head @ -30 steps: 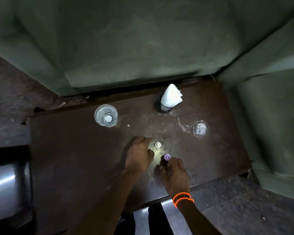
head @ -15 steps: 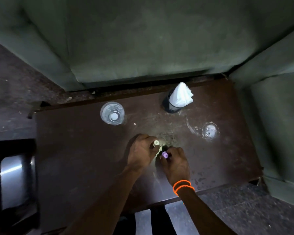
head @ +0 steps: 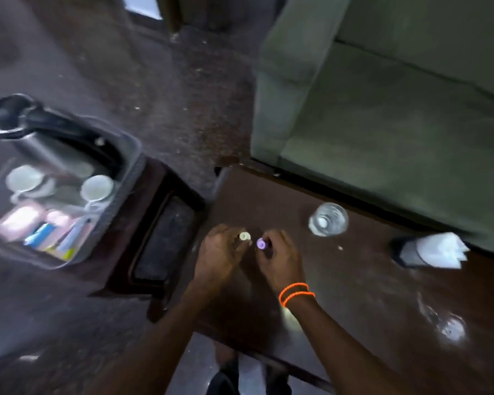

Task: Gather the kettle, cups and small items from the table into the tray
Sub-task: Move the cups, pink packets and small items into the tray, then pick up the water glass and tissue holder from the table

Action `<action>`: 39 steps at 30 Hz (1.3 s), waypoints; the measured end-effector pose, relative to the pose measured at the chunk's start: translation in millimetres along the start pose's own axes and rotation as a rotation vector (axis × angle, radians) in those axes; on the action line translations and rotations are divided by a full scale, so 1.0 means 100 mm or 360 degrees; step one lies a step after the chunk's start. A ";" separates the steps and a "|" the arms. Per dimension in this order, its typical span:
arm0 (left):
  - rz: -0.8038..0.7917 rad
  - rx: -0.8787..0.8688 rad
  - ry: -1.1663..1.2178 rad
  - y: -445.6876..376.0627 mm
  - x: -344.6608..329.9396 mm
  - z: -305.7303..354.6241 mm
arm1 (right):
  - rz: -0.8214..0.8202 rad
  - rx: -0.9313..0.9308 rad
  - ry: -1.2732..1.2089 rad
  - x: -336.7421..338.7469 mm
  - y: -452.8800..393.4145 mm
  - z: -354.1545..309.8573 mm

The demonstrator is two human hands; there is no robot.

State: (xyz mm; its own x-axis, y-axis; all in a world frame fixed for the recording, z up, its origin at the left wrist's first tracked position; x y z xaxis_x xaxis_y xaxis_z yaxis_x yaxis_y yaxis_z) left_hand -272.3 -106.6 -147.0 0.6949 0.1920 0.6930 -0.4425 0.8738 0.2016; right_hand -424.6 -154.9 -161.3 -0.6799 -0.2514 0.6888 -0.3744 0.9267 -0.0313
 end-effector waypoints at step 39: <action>0.1072 0.0640 -0.0536 -0.26 3.18 -2.83 | -0.0631 0.0965 -0.0115 -3.13 -0.97 -3.28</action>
State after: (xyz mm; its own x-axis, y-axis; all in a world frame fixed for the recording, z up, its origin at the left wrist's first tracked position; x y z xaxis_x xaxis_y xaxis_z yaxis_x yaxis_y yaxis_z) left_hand 120.5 58.5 -127.4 0.0339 0.4147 0.9094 -0.9127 0.3835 -0.1409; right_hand 31.4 -74.3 -136.5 -0.4525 -0.5736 0.6829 -0.8708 0.4494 -0.1995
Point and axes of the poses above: each hand's wrist, its own y-axis away from the middle knuckle, its own x-axis out of the back of the hand, z = x × y, the point moved 3 cm from there along -y, towards the middle knuckle, and after that the axes turned 5 degrees about x, right-handed, at the moved point
